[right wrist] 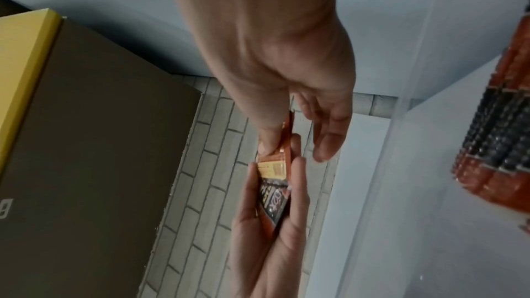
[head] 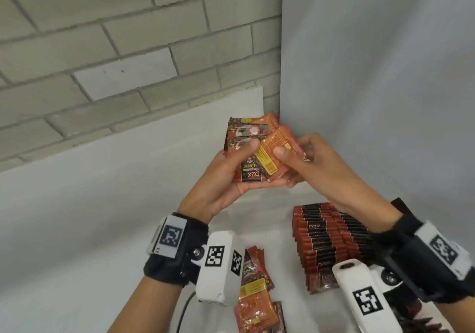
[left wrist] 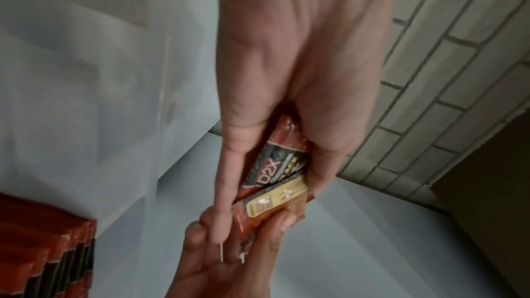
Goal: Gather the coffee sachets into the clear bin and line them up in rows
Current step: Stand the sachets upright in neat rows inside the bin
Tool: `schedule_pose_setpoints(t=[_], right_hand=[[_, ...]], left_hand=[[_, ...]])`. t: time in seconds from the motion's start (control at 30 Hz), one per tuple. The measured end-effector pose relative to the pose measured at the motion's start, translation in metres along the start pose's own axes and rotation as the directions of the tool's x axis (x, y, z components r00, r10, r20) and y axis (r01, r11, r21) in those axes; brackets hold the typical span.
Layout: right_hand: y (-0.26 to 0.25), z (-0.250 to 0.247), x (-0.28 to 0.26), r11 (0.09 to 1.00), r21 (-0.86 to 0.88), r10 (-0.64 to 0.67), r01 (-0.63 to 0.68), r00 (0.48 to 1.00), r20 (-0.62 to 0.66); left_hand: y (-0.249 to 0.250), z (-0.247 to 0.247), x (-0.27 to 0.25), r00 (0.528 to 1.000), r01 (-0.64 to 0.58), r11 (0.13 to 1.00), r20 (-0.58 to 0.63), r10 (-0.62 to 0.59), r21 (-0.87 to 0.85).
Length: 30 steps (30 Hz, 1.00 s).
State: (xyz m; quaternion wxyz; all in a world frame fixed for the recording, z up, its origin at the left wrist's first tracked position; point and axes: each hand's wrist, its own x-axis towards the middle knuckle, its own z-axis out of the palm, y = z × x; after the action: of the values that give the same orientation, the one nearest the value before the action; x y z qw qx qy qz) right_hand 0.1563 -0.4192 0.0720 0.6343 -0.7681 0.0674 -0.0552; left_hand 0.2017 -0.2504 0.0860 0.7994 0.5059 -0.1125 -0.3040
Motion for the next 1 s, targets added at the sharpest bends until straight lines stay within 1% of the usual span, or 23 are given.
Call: schedule_pose_setpoints(t=[0.13, 0.2, 0.33, 0.4, 0.47, 0.6, 0.67, 0.77, 0.9, 1.0], right_hand=[[0.000, 0.002, 0.000, 0.997, -0.029, -0.070, 0.069, 0.996, -0.052], [0.000, 0.002, 0.000, 0.996, -0.013, -0.084, 0.084, 0.995, -0.059], [0.001, 0.000, 0.003, 0.995, 0.035, -0.086, 0.091, 0.989, -0.121], [-0.002, -0.001, 0.004, 0.994, 0.089, -0.054, 0.067, 0.989, -0.139], [-0.004, -0.001, 0.003, 0.992, 0.110, -0.044, 0.058, 0.990, -0.131], [-0.006, -0.001, -0.001, 0.995, 0.056, -0.074, 0.079, 0.994, -0.083], [-0.007, -0.002, -0.002, 0.996, 0.050, -0.066, 0.068, 0.996, -0.053], [-0.010, -0.005, -0.001, 0.997, 0.076, -0.021, 0.024, 0.999, -0.036], [-0.015, -0.013, 0.001, 0.985, 0.166, 0.049, -0.045, 0.999, -0.020], [-0.015, -0.017, 0.001, 0.974, 0.214, 0.067, -0.067, 0.998, 0.007]], left_hand=[[-0.010, 0.001, 0.003, 0.996, -0.070, 0.997, -0.057, 0.071, 0.023], [-0.012, 0.000, 0.005, 0.991, -0.092, 0.995, -0.090, 0.095, 0.038], [-0.010, 0.000, 0.008, 0.993, -0.092, 0.991, -0.079, 0.084, -0.097], [-0.010, -0.001, 0.009, 0.992, -0.093, 0.989, -0.091, 0.083, -0.118], [-0.012, -0.003, 0.009, 0.989, -0.105, 0.991, -0.109, 0.096, -0.082], [-0.014, -0.003, 0.010, 0.977, -0.132, 0.991, -0.175, 0.125, -0.027], [-0.014, -0.005, 0.011, 0.972, -0.143, 0.990, -0.190, 0.139, -0.007], [-0.014, -0.006, 0.010, 0.974, -0.147, 0.989, -0.171, 0.149, 0.029], [-0.015, -0.004, 0.008, 0.983, -0.124, 0.988, -0.124, 0.135, 0.097], [-0.016, -0.003, 0.007, 0.985, -0.119, 0.990, -0.115, 0.127, 0.081]])
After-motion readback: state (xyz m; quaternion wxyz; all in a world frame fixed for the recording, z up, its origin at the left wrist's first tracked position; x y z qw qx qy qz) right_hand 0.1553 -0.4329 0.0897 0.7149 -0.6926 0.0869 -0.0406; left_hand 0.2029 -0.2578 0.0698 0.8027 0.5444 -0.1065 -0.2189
